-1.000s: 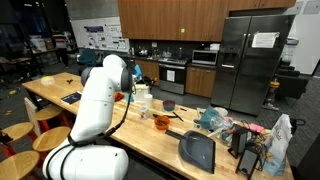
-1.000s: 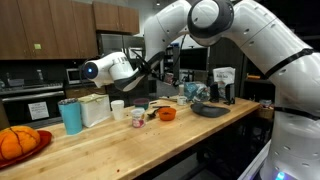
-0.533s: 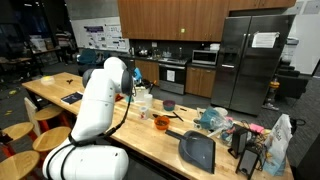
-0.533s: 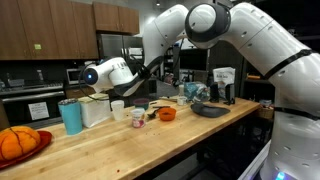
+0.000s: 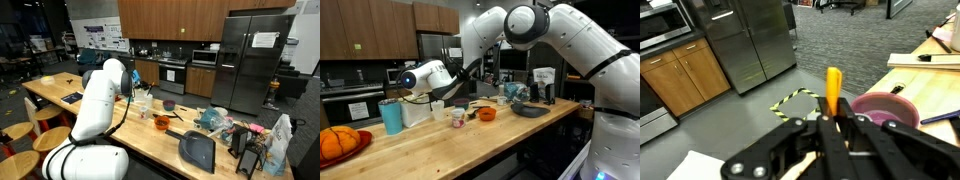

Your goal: Put the orange and black pen in the stacked white cups.

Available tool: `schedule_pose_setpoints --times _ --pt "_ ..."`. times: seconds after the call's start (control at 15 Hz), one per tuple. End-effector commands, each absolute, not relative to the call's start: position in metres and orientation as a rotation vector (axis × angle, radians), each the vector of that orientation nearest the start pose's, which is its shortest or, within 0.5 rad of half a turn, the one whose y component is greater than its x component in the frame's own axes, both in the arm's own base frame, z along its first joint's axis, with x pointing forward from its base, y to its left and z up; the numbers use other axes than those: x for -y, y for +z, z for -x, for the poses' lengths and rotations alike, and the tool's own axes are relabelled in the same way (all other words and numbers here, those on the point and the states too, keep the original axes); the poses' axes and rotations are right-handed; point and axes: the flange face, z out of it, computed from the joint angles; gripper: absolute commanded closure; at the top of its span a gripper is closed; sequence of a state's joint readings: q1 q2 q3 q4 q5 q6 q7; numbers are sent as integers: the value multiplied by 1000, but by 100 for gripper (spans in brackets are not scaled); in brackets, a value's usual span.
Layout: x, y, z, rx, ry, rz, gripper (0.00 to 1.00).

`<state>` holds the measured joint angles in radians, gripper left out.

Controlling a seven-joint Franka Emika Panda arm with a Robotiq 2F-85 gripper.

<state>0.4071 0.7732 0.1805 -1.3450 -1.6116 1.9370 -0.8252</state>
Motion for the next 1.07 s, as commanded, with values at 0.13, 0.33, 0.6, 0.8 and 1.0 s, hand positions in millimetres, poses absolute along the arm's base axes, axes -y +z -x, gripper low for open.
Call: schedule_pose_setpoints --times 0.13,0.33,0.6,0.8,1.0 --pt "-332 310 -684 -1644 -294 -825 97" --pt "-330 307 -684 -1646 -305 -815 97" --pt "-325 302 -684 -1656 -333 -807 94" --pt "-322 304 -685 -1653 -355 -798 57" --pt "-318 305 -686 -1648 -363 -798 38"
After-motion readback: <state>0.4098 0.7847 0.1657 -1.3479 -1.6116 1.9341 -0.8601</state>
